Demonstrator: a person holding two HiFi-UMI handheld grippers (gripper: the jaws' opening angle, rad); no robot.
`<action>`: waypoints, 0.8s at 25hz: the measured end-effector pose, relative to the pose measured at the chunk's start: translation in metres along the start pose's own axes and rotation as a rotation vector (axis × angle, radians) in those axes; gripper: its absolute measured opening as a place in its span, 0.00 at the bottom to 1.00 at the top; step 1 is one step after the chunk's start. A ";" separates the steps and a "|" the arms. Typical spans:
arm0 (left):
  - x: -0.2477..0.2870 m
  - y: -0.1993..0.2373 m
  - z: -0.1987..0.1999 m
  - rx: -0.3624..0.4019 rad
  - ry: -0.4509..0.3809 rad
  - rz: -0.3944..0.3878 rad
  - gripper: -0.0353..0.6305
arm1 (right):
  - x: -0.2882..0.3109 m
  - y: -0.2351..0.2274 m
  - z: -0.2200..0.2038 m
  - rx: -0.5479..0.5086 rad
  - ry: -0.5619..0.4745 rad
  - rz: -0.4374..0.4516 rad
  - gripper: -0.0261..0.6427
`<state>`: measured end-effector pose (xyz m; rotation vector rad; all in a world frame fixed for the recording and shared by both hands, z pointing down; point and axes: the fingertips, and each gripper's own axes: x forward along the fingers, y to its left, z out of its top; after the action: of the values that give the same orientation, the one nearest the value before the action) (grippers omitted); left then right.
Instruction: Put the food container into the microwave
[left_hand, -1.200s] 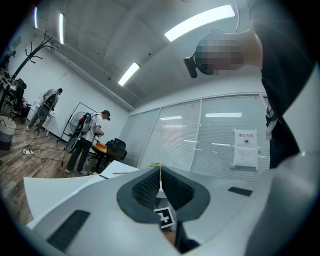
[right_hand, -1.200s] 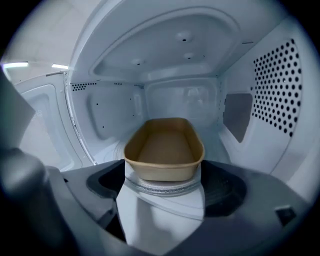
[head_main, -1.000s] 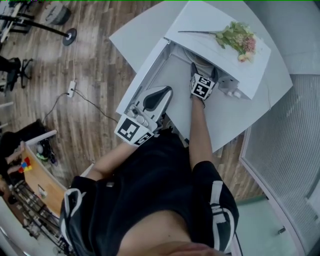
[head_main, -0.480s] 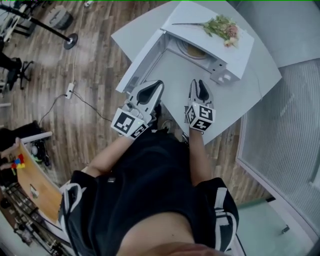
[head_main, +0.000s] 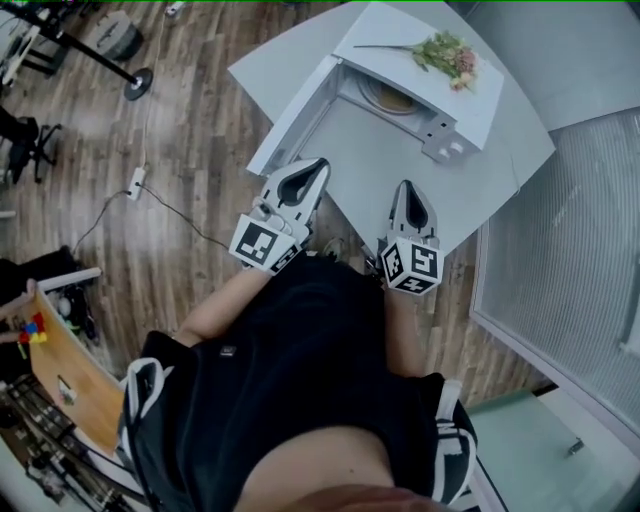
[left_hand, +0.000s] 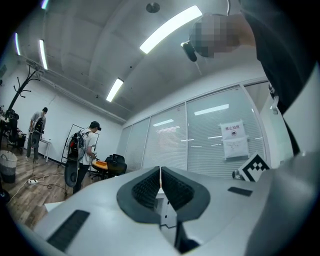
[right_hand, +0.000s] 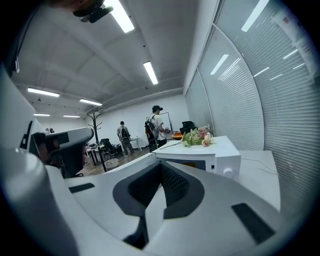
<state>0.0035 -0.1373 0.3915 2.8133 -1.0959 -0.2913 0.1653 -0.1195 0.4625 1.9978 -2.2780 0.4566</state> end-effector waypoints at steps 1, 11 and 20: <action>-0.003 0.000 0.001 0.003 0.002 -0.003 0.10 | -0.004 0.003 0.001 0.003 -0.001 -0.004 0.07; -0.019 0.007 0.008 -0.001 -0.008 -0.054 0.10 | -0.014 0.023 0.004 0.011 -0.025 -0.045 0.07; -0.031 0.001 0.009 -0.021 -0.013 -0.071 0.10 | -0.025 0.034 0.001 0.009 -0.024 -0.054 0.07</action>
<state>-0.0209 -0.1172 0.3868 2.8404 -0.9907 -0.3265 0.1356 -0.0918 0.4496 2.0740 -2.2331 0.4417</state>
